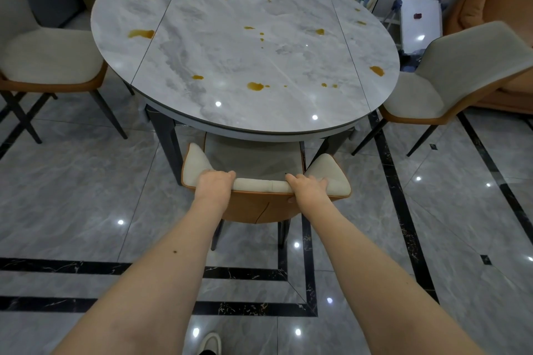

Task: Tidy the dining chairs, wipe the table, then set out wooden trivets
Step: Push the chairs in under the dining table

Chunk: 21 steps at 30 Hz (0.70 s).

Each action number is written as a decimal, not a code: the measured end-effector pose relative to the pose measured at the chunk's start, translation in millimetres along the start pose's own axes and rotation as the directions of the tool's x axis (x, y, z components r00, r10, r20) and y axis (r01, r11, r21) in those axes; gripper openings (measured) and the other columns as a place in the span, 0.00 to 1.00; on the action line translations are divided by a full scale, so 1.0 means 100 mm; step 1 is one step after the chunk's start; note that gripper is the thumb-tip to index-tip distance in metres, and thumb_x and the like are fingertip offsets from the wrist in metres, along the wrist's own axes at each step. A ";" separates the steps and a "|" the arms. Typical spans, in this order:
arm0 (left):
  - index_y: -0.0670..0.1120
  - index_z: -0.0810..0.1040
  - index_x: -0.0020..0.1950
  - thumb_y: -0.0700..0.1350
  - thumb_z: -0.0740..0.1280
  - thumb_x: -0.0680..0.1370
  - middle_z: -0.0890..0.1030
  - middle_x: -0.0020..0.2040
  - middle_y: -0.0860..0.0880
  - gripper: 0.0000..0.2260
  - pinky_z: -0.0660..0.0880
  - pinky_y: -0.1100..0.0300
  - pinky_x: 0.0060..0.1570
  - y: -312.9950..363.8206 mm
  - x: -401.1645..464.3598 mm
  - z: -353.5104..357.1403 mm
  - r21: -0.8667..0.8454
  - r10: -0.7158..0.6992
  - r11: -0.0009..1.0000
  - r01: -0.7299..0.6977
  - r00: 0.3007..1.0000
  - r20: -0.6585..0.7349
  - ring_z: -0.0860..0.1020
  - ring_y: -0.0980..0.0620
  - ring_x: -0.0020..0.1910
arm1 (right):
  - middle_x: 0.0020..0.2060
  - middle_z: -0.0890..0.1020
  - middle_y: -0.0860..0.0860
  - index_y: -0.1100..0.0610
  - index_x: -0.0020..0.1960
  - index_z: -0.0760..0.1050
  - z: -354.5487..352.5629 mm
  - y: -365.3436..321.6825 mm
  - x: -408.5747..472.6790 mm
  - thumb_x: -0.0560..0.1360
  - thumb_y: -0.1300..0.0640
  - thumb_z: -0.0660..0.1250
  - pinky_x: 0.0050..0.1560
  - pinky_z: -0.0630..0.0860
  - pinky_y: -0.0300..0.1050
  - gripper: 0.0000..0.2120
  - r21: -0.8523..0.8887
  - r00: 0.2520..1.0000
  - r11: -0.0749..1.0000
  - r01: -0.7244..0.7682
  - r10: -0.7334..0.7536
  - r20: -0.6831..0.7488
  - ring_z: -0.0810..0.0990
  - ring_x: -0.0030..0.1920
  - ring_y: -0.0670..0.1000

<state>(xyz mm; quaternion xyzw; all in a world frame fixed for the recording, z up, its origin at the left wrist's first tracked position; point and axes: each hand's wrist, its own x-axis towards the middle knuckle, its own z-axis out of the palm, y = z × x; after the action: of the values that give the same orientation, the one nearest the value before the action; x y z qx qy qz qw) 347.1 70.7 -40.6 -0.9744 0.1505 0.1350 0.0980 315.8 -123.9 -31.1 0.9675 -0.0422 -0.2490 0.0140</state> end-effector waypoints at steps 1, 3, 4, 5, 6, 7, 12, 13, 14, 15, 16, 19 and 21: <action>0.48 0.69 0.60 0.43 0.68 0.76 0.80 0.51 0.48 0.15 0.66 0.58 0.42 0.00 0.00 0.00 0.001 0.001 1.000 -0.001 1.000 -0.009 0.78 0.48 0.51 | 0.60 0.73 0.53 0.49 0.68 0.62 0.00 0.00 0.00 0.76 0.55 0.66 0.64 0.60 0.66 0.22 0.000 1.000 1.000 0.000 0.000 0.001 0.70 0.61 0.58; 0.48 0.69 0.60 0.43 0.67 0.76 0.80 0.50 0.48 0.15 0.66 0.58 0.42 0.00 -0.01 0.02 0.007 -0.002 1.000 0.002 1.000 -0.019 0.78 0.48 0.50 | 0.60 0.73 0.53 0.49 0.67 0.62 0.00 -0.01 -0.01 0.76 0.55 0.66 0.64 0.60 0.66 0.22 0.000 1.000 1.000 0.002 -0.002 -0.004 0.70 0.61 0.58; 0.48 0.69 0.60 0.43 0.67 0.76 0.79 0.50 0.48 0.14 0.66 0.57 0.42 0.01 -0.02 0.02 0.006 -0.008 1.000 0.008 1.000 -0.019 0.78 0.48 0.50 | 0.60 0.73 0.53 0.49 0.67 0.62 0.00 -0.01 -0.01 0.76 0.55 0.66 0.64 0.60 0.66 0.23 0.001 1.000 1.000 0.002 -0.002 -0.010 0.70 0.61 0.58; 0.49 0.69 0.60 0.43 0.68 0.76 0.79 0.50 0.48 0.15 0.66 0.57 0.42 0.01 -0.01 0.02 0.004 -0.013 1.000 0.013 1.000 -0.018 0.78 0.48 0.50 | 0.60 0.73 0.53 0.49 0.67 0.62 0.00 -0.01 -0.02 0.76 0.55 0.66 0.65 0.60 0.66 0.23 0.001 1.000 1.000 0.002 -0.002 -0.013 0.70 0.62 0.58; 0.49 0.69 0.60 0.43 0.68 0.76 0.79 0.50 0.48 0.15 0.66 0.57 0.42 0.01 -0.01 0.03 0.003 -0.017 1.000 0.017 1.000 -0.016 0.78 0.48 0.50 | 0.60 0.73 0.53 0.49 0.67 0.62 0.00 -0.01 -0.02 0.76 0.56 0.66 0.65 0.60 0.67 0.23 0.001 1.000 1.000 0.002 -0.002 -0.015 0.70 0.62 0.59; 0.48 0.69 0.60 0.43 0.67 0.76 0.79 0.50 0.48 0.14 0.66 0.57 0.42 0.01 -0.01 0.04 0.005 -0.015 1.000 0.015 1.000 -0.020 0.78 0.48 0.50 | 0.60 0.73 0.53 0.49 0.67 0.62 0.00 0.00 -0.02 0.76 0.56 0.66 0.65 0.60 0.67 0.23 0.002 1.000 1.000 0.004 -0.004 -0.018 0.70 0.62 0.59; 0.48 0.70 0.59 0.42 0.66 0.76 0.80 0.50 0.49 0.13 0.64 0.58 0.42 -0.01 0.00 0.06 0.033 0.009 0.999 -0.007 0.998 -0.060 0.79 0.48 0.50 | 0.60 0.73 0.53 0.50 0.67 0.63 0.02 0.01 -0.01 0.76 0.55 0.65 0.63 0.60 0.66 0.21 0.014 0.999 1.000 0.013 -0.013 -0.030 0.71 0.61 0.58; 0.48 0.70 0.59 0.42 0.66 0.76 0.80 0.50 0.49 0.12 0.65 0.58 0.42 -0.01 0.00 0.06 0.031 0.006 1.000 -0.004 0.998 -0.061 0.79 0.48 0.50 | 0.60 0.73 0.53 0.50 0.67 0.63 0.02 0.01 0.00 0.76 0.55 0.66 0.63 0.60 0.66 0.21 0.018 1.000 1.000 0.011 -0.011 -0.026 0.71 0.61 0.58; 0.48 0.70 0.58 0.42 0.66 0.76 0.80 0.49 0.49 0.12 0.65 0.58 0.41 -0.01 0.00 0.06 0.029 0.004 1.000 -0.002 0.998 -0.060 0.79 0.48 0.50 | 0.60 0.73 0.53 0.49 0.67 0.63 0.02 0.01 0.00 0.76 0.55 0.66 0.64 0.60 0.66 0.22 0.019 1.000 1.000 0.008 -0.008 -0.021 0.71 0.61 0.58; 0.48 0.70 0.58 0.42 0.67 0.76 0.80 0.49 0.49 0.12 0.65 0.58 0.41 -0.01 -0.01 0.06 0.026 0.003 1.000 -0.002 0.998 -0.061 0.79 0.48 0.50 | 0.60 0.73 0.53 0.49 0.67 0.63 0.02 0.01 0.00 0.76 0.55 0.66 0.64 0.60 0.67 0.22 0.017 1.000 1.000 0.007 -0.006 -0.018 0.71 0.61 0.58; 0.48 0.70 0.58 0.42 0.67 0.76 0.80 0.49 0.49 0.12 0.65 0.58 0.41 0.00 -0.01 0.06 0.024 0.004 1.000 -0.003 0.998 -0.064 0.79 0.48 0.49 | 0.60 0.73 0.53 0.50 0.67 0.63 0.02 0.00 0.00 0.76 0.55 0.66 0.64 0.60 0.67 0.22 0.013 1.000 1.000 0.006 -0.005 -0.017 0.71 0.61 0.58; 0.48 0.70 0.58 0.41 0.67 0.75 0.80 0.49 0.49 0.13 0.65 0.58 0.41 -0.01 -0.01 0.05 0.022 0.010 1.000 -0.009 0.998 -0.065 0.79 0.48 0.49 | 0.60 0.73 0.53 0.50 0.68 0.62 0.00 0.00 -0.02 0.77 0.55 0.65 0.64 0.60 0.66 0.22 0.006 1.000 1.000 0.004 -0.004 -0.019 0.71 0.61 0.58; 0.48 0.70 0.57 0.41 0.68 0.75 0.80 0.48 0.49 0.13 0.65 0.58 0.41 -0.01 -0.02 0.05 0.021 0.012 1.000 -0.011 0.998 -0.061 0.79 0.48 0.49 | 0.60 0.73 0.53 0.50 0.68 0.62 0.01 0.00 -0.03 0.77 0.54 0.65 0.64 0.60 0.66 0.23 0.004 1.000 1.000 0.005 -0.005 -0.028 0.71 0.62 0.58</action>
<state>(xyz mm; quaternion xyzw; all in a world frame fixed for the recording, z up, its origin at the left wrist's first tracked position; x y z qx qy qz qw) 344.6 73.0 -44.3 -0.9762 0.1603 0.1042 0.1025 313.2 -123.4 -30.2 0.9710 -0.0404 -0.2353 0.0119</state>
